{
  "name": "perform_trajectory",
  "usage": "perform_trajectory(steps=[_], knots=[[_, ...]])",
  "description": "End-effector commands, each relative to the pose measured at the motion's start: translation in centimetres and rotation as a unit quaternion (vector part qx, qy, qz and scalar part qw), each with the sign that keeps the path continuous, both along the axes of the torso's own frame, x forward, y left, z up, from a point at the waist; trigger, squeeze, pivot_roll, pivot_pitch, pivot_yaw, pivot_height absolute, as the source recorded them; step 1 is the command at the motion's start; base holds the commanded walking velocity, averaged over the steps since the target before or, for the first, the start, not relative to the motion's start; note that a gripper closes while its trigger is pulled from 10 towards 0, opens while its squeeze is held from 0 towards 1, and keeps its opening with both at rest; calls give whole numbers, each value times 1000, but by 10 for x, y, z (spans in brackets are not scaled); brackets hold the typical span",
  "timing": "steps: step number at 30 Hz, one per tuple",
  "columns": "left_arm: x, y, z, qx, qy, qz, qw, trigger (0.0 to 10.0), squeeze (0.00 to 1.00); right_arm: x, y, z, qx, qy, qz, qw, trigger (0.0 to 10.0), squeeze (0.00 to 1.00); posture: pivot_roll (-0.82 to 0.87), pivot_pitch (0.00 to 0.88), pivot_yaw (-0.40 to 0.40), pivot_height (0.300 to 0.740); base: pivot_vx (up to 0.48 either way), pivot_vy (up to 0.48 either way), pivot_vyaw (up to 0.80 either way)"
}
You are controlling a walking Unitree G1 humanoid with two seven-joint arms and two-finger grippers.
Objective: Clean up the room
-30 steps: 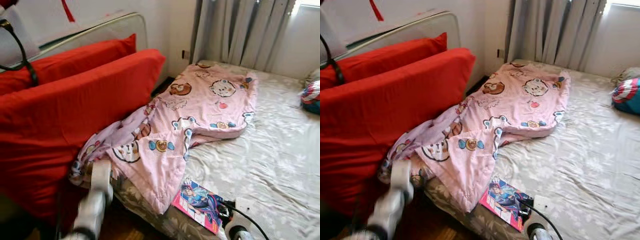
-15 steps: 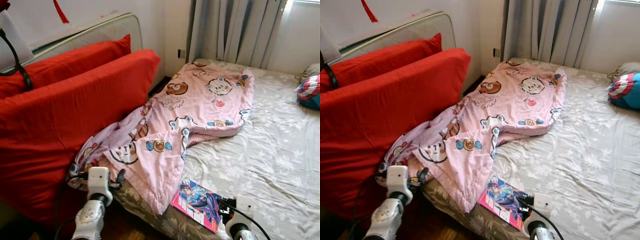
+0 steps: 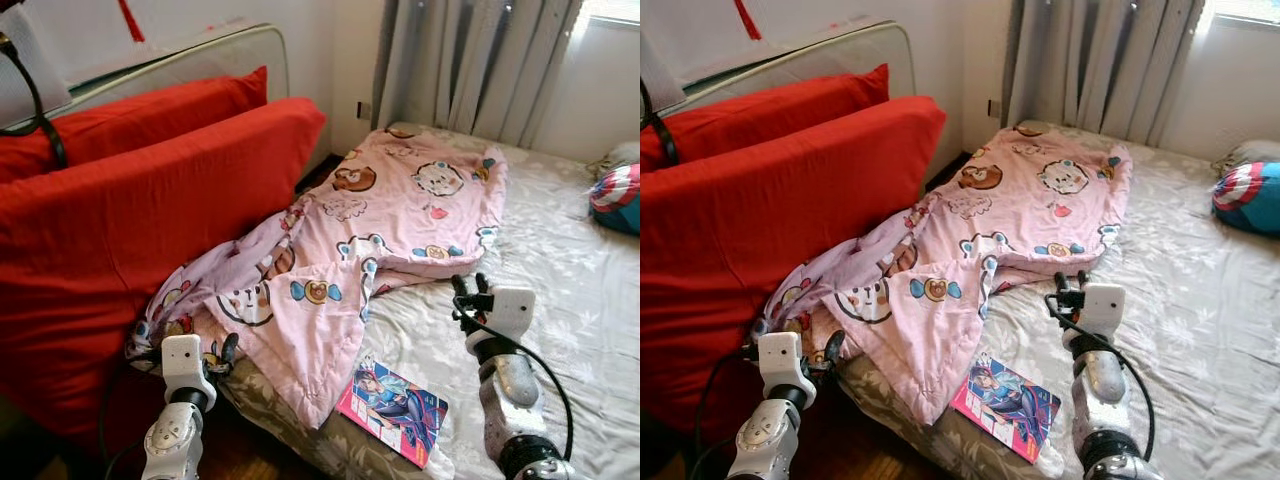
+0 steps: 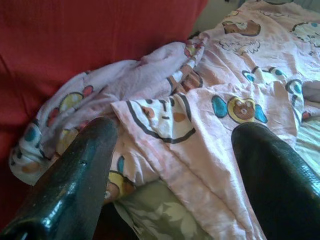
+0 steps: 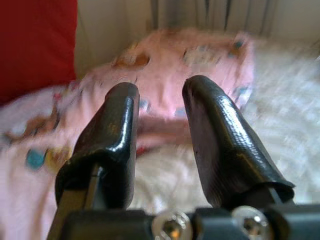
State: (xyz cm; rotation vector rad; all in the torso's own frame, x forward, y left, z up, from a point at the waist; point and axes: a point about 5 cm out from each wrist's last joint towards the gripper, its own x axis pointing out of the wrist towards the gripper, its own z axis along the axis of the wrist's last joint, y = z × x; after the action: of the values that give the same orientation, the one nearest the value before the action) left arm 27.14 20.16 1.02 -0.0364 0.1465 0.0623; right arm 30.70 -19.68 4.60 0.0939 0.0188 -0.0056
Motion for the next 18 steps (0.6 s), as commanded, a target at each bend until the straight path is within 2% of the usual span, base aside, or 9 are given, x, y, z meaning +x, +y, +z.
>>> perform_trajectory(steps=[1, 9, 14, 18], knots=[[2, 0, 4, 1, -15, 6, 1000, 10000, 0, -4, -1, -7, 4, 18, 2, 1000, 10000, 0, -46, 0, -27, 740, 0, 0, 0], [4, 10, 10, 9, -26, 13, 1000, 10000, 0, -9, 1, -12, 17, 21, -24, 999, 10000, 0, -59, 0, 0, 740, 0, 0, 0], [3, 7, 10, 12, -26, 4, 1000, 10000, 0, -12, 6, -17, 13, 35, -22, 999, 10000, 0, -55, 0, 12, 740, 0, 0, 0], [6, 6, 12, 12, -29, -3, 999, 10000, 0, -13, 3, -20, 9, 45, -27, 999, 10000, 0, -57, 0, 17, 740, 0, 0, 0]])
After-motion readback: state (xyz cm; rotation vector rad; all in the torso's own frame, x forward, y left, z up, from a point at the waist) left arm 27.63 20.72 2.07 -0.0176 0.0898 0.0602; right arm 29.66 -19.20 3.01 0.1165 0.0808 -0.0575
